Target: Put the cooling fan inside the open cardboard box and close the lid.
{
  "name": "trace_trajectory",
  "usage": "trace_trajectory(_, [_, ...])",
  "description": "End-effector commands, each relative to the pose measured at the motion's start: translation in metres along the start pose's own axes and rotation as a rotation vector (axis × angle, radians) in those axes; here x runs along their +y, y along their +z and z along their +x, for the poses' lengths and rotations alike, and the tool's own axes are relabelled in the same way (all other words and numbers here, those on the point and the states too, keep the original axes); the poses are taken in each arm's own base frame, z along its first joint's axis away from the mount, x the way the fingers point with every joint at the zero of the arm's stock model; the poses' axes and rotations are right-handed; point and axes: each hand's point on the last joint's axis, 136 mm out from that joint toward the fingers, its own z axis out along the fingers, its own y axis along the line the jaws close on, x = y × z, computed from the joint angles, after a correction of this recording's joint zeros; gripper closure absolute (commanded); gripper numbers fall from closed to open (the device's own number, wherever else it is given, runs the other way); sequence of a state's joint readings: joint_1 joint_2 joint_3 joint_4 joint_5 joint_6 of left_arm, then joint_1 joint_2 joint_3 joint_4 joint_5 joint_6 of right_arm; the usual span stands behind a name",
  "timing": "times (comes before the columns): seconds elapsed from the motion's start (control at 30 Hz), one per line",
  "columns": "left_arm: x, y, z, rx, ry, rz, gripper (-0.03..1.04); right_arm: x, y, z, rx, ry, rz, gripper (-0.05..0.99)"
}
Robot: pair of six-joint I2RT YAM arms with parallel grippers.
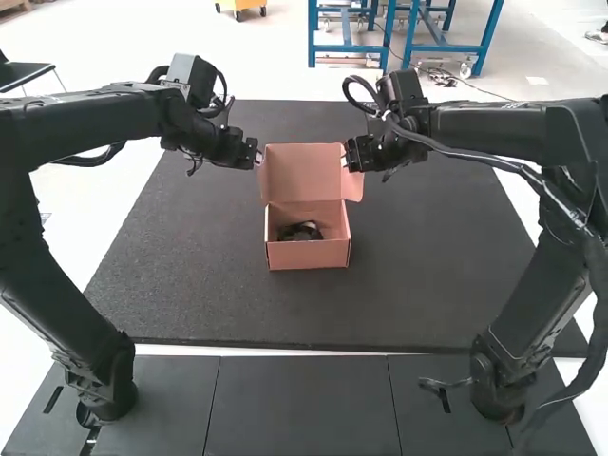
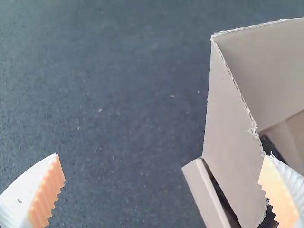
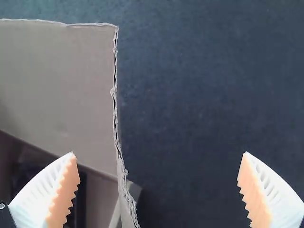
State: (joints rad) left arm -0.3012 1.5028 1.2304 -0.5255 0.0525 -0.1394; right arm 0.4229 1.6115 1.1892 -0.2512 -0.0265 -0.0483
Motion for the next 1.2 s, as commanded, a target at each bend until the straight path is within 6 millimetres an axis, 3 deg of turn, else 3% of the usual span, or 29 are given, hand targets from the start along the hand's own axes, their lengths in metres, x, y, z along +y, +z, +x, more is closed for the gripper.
trace_trajectory(0.0, [-0.004, -0.001, -0.007, -0.016, 0.002, 0.011, 0.04, -0.007, -0.005, -0.019, -0.034, -0.003, 0.003, 0.18])
trace_trajectory(0.37, [-0.002, 0.014, 0.018, 0.053, -0.031, 0.01, 0.04, -0.024, -0.012, -0.027, -0.035, -0.012, 0.03, 0.18])
trace_trajectory(0.57, [-0.002, 0.016, 0.017, 0.052, -0.043, 0.011, 0.04, -0.024, -0.009, -0.02, -0.005, -0.02, 0.025, 0.19])
trace_trajectory(0.77, [-0.002, 0.017, 0.016, 0.048, -0.044, 0.011, 0.04, -0.008, -0.004, -0.004, 0.067, -0.019, -0.054, 0.25])
trace_trajectory(1.17, [-0.019, 0.017, 0.017, 0.051, -0.023, 0.037, 0.04, -0.005, -0.006, -0.008, 0.067, -0.007, -0.076, 0.4])
